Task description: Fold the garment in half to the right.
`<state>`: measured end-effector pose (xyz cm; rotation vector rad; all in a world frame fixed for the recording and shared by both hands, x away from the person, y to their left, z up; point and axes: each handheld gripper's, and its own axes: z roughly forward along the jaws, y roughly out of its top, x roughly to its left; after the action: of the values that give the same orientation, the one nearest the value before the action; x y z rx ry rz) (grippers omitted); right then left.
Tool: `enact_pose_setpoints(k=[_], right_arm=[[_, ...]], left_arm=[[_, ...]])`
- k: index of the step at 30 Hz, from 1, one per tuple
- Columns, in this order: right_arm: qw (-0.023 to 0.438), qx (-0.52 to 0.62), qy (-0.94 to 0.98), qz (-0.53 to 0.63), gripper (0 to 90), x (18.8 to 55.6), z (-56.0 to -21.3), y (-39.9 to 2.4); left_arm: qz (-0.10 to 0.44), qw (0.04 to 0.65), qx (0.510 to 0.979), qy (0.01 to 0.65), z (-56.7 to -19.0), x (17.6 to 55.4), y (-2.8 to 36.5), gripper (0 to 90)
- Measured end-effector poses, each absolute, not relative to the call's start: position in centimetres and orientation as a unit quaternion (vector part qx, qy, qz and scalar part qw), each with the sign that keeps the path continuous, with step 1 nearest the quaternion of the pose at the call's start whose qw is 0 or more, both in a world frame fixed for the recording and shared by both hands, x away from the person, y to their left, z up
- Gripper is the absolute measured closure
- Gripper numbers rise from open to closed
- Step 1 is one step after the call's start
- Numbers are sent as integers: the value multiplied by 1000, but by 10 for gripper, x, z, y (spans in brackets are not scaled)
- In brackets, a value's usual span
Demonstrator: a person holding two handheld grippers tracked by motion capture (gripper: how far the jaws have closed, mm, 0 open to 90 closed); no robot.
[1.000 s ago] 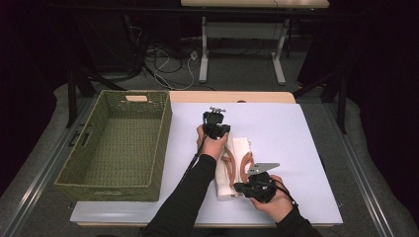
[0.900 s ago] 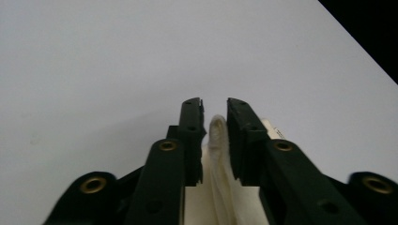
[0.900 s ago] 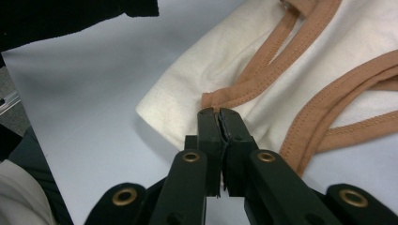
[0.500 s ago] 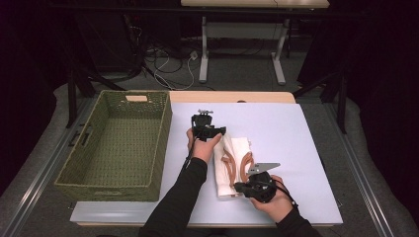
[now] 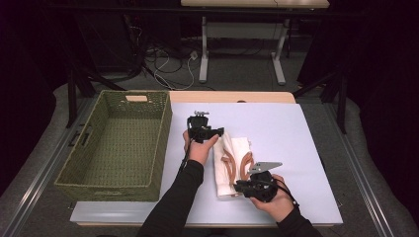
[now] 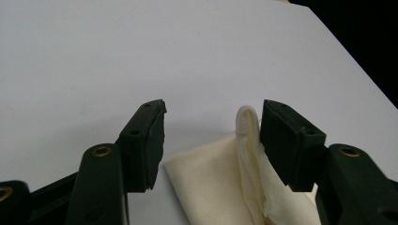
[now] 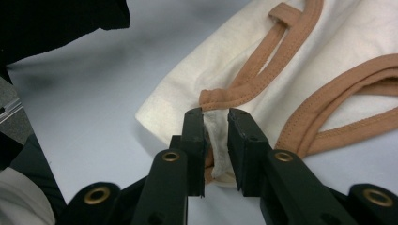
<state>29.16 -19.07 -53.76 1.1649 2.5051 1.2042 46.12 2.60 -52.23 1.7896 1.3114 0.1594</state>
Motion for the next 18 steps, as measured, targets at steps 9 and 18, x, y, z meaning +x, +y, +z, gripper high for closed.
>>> enact_pose_setpoints(k=[9,18], right_arm=[[86,369,828,413,702,289,-528,-190],[119,369,818,425,671,300,-521,-187]], left_arm=[[72,451,716,528,-517,455,35,390],[87,449,718,525,-519,450,40,390]])
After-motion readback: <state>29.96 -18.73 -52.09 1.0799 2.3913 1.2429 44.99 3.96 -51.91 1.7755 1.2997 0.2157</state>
